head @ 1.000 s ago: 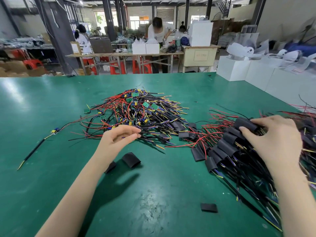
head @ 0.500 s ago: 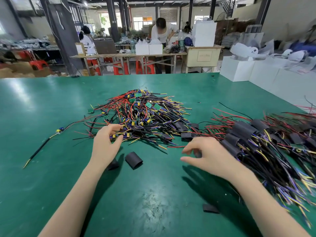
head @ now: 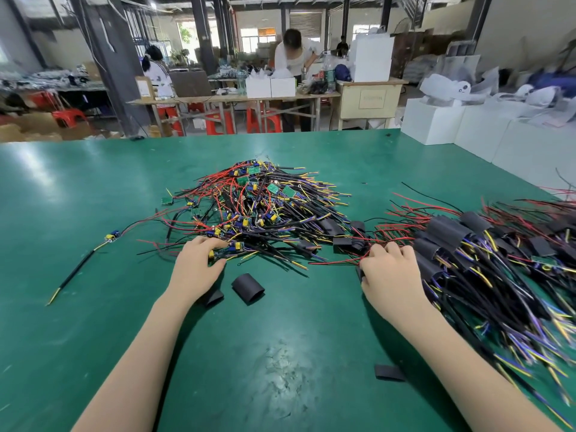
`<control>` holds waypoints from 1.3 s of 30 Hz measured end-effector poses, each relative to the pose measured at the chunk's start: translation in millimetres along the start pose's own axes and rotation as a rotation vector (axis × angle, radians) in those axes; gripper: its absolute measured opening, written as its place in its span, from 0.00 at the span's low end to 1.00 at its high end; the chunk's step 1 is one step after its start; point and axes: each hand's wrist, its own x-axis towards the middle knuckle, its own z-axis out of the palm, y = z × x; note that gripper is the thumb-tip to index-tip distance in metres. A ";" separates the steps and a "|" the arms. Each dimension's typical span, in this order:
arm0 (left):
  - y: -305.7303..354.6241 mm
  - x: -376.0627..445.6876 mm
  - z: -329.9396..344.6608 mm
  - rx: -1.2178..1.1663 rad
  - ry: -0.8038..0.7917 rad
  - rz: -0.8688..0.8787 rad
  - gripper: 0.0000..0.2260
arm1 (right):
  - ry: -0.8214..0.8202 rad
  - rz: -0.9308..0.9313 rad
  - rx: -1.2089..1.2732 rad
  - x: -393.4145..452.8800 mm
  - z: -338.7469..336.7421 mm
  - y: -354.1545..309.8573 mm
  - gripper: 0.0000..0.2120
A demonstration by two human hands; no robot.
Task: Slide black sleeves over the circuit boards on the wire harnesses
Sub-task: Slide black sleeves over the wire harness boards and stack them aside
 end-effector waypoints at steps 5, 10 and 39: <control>4.8 -2.7 -11.5 -0.012 0.126 0.068 0.11 | -0.027 0.018 0.084 -0.9 3.2 -0.1 0.07; 29.0 -16.7 -23.3 -0.171 -0.285 0.074 0.10 | 0.049 -0.083 0.350 -6.2 -6.1 -12.9 0.06; 36.3 -3.0 16.0 0.126 0.109 0.239 0.07 | -0.145 -0.409 0.509 -14.9 1.1 -41.7 0.16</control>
